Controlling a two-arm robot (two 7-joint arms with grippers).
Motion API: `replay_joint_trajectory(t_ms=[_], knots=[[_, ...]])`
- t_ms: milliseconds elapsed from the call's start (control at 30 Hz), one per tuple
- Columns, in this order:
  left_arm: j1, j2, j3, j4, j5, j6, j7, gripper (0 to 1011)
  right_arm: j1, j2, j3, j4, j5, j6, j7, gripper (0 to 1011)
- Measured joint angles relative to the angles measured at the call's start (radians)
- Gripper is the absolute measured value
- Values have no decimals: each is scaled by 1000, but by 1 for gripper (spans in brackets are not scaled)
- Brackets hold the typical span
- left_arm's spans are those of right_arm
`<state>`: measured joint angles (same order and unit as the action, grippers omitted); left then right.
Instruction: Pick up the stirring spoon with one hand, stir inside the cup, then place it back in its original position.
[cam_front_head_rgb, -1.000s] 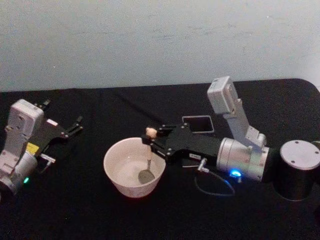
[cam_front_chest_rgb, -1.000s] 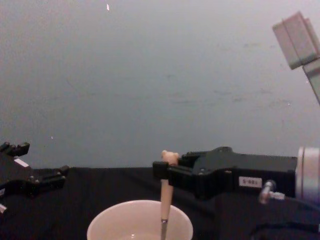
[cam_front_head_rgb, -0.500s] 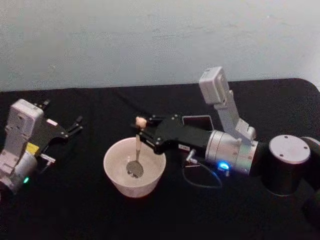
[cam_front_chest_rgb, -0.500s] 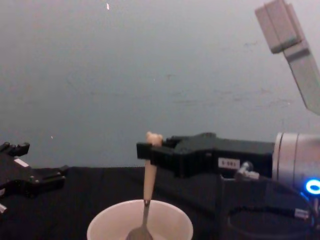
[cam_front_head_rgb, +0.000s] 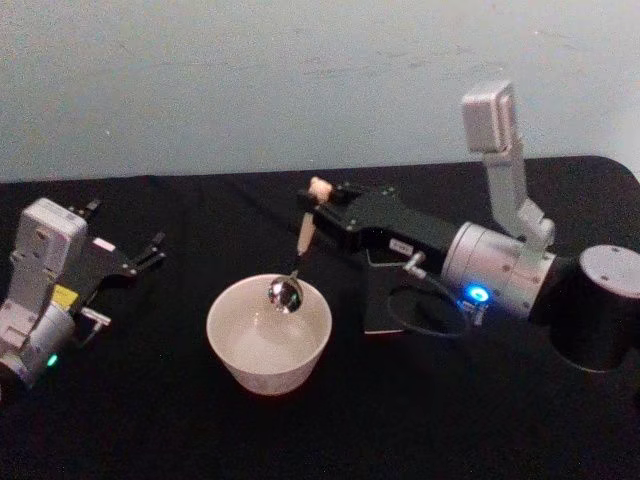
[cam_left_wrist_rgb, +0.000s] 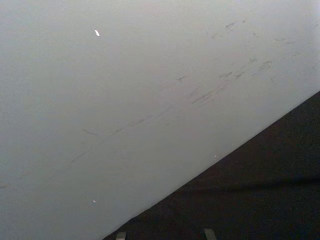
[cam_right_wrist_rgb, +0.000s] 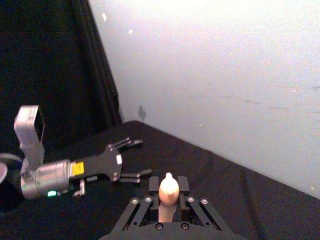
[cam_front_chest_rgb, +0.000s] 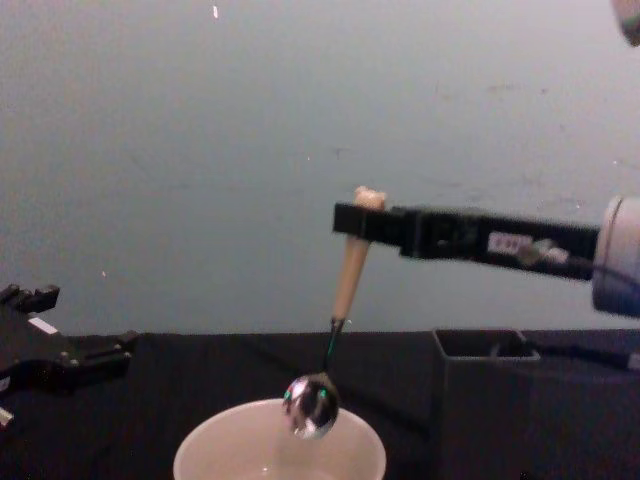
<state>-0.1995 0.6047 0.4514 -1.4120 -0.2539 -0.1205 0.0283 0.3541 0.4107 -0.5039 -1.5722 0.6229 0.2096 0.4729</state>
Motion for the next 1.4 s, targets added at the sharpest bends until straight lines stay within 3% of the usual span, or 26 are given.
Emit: replay_joint_trajectory(t_ms=[300, 533, 667, 1000, 1400], knots=[[0, 0, 0, 0, 0, 0, 0, 1001, -16, 33, 83, -49, 120, 49, -38, 214], [0, 0, 0, 0, 0, 0, 0, 1001, -50, 80, 152, -80, 207, 47, -37, 214], [0, 0, 0, 0, 0, 0, 0, 1001, -71, 108, 178, -96, 235, 36, -35, 214], [0, 0, 0, 0, 0, 0, 0, 1001, -96, 151, 203, -102, 247, -18, -67, 214], [0, 0, 0, 0, 0, 0, 0, 1001, -89, 172, 168, -68, 206, -52, -101, 214]])
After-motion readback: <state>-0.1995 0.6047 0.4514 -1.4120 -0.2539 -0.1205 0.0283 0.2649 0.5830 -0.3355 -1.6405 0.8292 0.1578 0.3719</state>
